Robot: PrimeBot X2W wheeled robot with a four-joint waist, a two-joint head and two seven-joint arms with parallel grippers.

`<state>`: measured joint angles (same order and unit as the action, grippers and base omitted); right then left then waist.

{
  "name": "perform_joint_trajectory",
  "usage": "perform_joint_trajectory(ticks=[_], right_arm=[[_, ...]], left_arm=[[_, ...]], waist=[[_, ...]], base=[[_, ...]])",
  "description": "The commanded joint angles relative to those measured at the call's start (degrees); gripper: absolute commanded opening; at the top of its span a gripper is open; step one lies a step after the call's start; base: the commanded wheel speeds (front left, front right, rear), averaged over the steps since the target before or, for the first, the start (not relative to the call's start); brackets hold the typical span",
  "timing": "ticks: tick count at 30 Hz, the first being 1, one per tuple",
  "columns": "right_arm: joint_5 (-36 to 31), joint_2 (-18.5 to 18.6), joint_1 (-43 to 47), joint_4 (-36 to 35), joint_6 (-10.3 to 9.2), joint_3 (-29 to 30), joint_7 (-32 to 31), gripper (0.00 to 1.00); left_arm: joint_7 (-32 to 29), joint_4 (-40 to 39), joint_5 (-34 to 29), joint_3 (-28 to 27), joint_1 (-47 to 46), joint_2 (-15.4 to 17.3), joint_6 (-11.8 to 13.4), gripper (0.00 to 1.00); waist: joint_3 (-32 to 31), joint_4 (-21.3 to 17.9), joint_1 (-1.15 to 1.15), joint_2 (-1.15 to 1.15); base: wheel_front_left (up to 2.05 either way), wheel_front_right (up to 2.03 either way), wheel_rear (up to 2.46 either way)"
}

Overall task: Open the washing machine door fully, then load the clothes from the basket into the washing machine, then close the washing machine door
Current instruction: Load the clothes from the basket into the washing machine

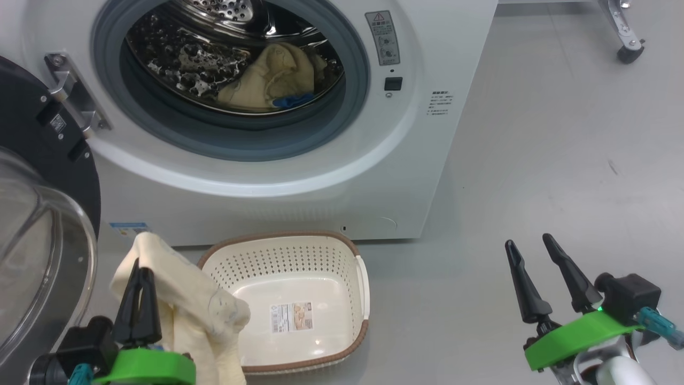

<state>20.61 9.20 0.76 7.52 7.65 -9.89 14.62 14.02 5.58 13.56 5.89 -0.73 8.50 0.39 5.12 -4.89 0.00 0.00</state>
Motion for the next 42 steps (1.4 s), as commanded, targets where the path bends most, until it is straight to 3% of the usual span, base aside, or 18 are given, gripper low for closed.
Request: perform_joint_trajectory(ticks=[1,20,34,42], right_arm=[[0.1,1.4,-1.9,-2.0,-0.16,-1.0,0.4,1.00],[-0.1,0.1,-7.5,-3.5,-0.16,-1.6,0.4,1.00],[0.2,-2.1,-13.1,-3.1,-0.16,-3.6,0.4,1.00],[0.7,-2.9,-14.5,-2.5,-0.16,-4.7,0.4,1.00]], left_arm=[[0.2,-2.1,0.4,-1.9,-2.3,1.0,0.1,0.00],[0.6,0.0,0.5,-1.2,-13.8,1.9,-1.0,0.00],[-1.1,5.6,-0.7,0.2,-31.7,4.8,-3.2,0.00],[-4.5,10.3,-1.2,1.2,-42.2,6.6,-4.4,0.00]], waist=[[0.8,-0.2,0.00,0.00],[15.1,-2.4,0.00,0.00],[26.3,-6.9,0.00,0.00],[28.2,-9.4,0.00,0.00]], base=[[0.00,0.00,0.00],[0.00,0.00,0.00],[0.00,0.00,0.00],[0.00,0.00,0.00]])
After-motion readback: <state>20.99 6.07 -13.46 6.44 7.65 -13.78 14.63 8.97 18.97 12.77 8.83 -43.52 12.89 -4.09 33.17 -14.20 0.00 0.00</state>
